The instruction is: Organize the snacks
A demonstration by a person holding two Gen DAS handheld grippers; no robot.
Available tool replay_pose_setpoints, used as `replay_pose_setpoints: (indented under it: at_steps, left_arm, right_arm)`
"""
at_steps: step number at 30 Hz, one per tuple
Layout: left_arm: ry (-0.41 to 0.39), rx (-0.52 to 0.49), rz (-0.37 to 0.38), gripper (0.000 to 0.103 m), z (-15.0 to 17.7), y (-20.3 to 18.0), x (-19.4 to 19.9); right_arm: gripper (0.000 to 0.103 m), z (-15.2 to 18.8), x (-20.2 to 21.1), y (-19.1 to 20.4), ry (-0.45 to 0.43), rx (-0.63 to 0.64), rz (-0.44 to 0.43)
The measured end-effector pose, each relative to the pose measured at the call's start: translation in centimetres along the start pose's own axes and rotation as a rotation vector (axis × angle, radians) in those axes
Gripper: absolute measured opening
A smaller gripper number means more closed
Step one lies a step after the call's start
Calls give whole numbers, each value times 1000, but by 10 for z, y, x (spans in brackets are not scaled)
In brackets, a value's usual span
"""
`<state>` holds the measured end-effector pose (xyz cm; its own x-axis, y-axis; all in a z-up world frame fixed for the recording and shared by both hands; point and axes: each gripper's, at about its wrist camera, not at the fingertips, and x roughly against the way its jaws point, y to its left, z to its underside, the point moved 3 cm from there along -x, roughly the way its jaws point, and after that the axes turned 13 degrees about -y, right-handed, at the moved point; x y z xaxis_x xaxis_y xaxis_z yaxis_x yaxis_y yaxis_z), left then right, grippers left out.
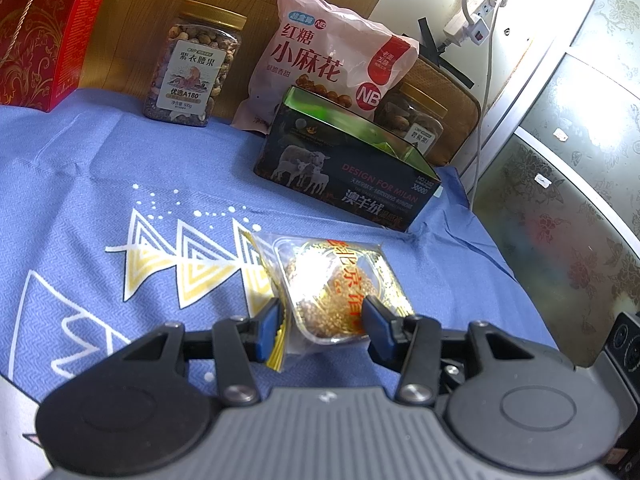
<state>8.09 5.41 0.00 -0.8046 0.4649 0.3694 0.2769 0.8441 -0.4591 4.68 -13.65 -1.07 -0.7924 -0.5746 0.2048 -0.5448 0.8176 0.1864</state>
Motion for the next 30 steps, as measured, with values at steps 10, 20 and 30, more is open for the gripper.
replay_pose_setpoints:
  at_steps: [10,20,30]
  left_arm:
    - [-7,-9,1,44,-1,-2,-1]
    - [-8,-14,4,44,-3,-5,-2]
    - [-7,-14,4,44,-3,-4,-3]
  right_arm:
    - [25,1,1,-1,-16,-3,10]
    - [25,1,3,0,-25,-9,22]
    - [25,0,3,0,-25,-9,22]
